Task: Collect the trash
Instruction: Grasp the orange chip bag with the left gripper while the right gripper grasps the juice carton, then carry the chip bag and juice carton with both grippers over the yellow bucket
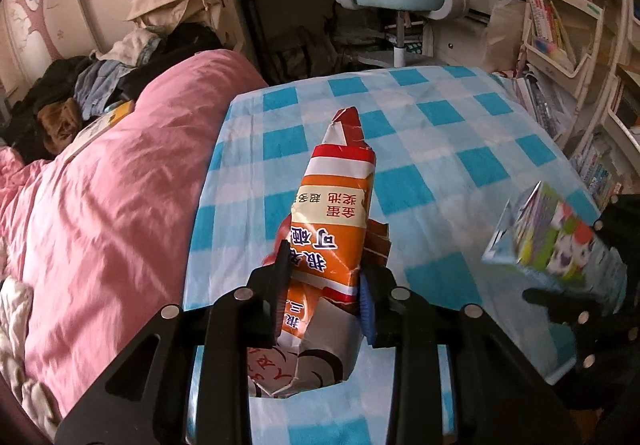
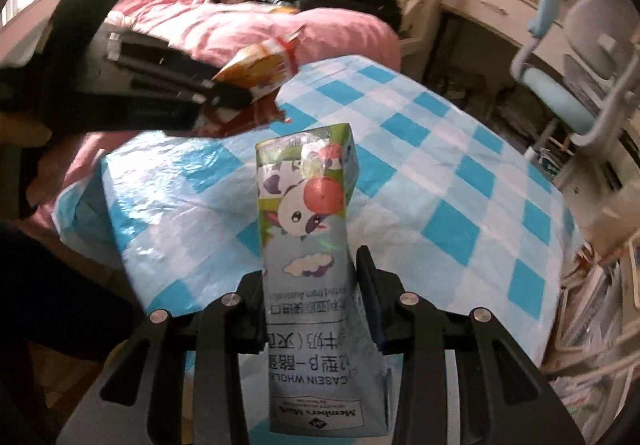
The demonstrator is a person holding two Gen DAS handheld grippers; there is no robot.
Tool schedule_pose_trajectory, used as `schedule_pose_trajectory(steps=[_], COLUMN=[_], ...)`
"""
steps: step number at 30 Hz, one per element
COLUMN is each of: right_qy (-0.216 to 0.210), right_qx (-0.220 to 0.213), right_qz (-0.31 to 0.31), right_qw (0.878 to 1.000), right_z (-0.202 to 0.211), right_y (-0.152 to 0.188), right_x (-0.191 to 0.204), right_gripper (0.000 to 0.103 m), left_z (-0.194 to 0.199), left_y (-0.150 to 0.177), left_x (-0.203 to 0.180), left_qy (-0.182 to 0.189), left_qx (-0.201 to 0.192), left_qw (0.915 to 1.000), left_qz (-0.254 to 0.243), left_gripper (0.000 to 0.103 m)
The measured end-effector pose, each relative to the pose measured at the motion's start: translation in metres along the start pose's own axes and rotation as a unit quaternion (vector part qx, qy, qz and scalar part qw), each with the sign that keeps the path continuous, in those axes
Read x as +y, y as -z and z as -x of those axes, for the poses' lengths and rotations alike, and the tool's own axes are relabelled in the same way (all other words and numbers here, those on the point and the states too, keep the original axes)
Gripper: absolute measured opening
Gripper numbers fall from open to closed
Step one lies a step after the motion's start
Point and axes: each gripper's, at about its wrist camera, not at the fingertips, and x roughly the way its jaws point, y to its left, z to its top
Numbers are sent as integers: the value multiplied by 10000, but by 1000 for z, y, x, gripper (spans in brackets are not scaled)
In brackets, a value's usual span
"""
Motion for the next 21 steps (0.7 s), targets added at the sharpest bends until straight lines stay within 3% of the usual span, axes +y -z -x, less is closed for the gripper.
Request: schedule_pose_trajectory(steps=[7,21], right_qy=[52,-148], right_qx=[-443,-550], right_qz=[-214,-217], right_qw=[9988,9981], right_z=[30,55], right_y=[21,50], right_x=[8,36], right_gripper=[37,35], left_z=[35,58], left_y=[29,72], left_x=[-19,-51], left_qy=[-31,-19], left_qx=[-143,-88], left_qw=[9999,10000], left_qz=[22,-6], left_gripper=[30,30])
